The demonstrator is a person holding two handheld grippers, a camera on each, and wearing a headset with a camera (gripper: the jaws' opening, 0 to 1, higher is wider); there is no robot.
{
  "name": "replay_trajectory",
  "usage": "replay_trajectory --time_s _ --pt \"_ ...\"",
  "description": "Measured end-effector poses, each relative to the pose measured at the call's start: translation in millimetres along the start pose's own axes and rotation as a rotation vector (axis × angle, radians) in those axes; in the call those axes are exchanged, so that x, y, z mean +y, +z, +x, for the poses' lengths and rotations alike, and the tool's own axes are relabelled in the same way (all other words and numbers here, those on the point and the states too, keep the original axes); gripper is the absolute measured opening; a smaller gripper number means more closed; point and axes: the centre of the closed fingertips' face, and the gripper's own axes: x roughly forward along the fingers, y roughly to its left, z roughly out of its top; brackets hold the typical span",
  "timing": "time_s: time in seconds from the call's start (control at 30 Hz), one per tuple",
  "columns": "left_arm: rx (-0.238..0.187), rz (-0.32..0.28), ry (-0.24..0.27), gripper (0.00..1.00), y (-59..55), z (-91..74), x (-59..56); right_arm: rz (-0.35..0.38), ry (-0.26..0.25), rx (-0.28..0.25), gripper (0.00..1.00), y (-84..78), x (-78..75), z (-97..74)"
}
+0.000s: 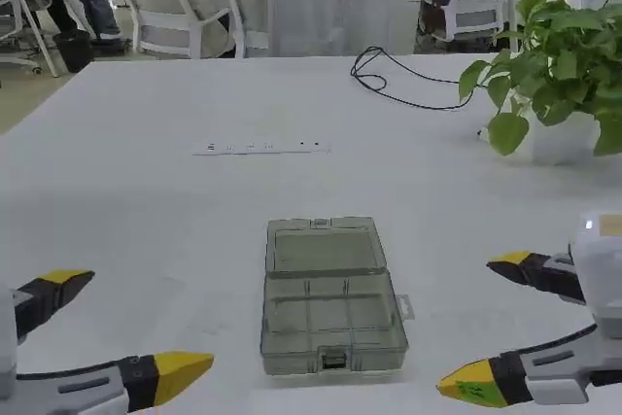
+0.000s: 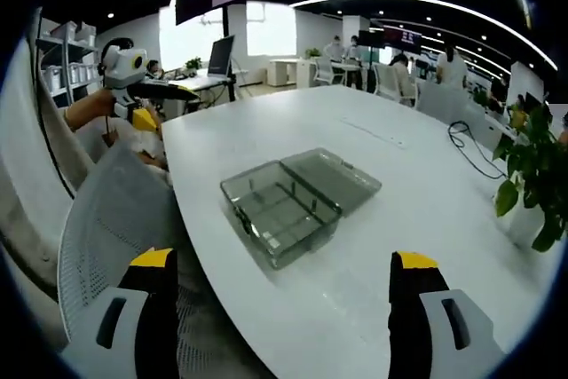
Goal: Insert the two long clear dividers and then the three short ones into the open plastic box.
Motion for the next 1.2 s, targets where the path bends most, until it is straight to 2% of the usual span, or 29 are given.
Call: replay_trajectory --time_s 0.33,0.8,1.2 --pt "0.021 0.011 -0.019 0.96 -3.8 3.5 -6.2 -0.001 0.001 0.001 1.0 -0.6 0.9 1.5" --pt "0.022 0.014 -0.034 0.95 -1.9 8.7 -10.7 -0.003 0.007 -0.002 1.0 0.3 3.0 2.7" --pt "0.05 0.045 -0.08 0.93 -3.1 26.0 -24.2 -0.007 0.015 0.003 1.0 -0.4 4.7 6.2"
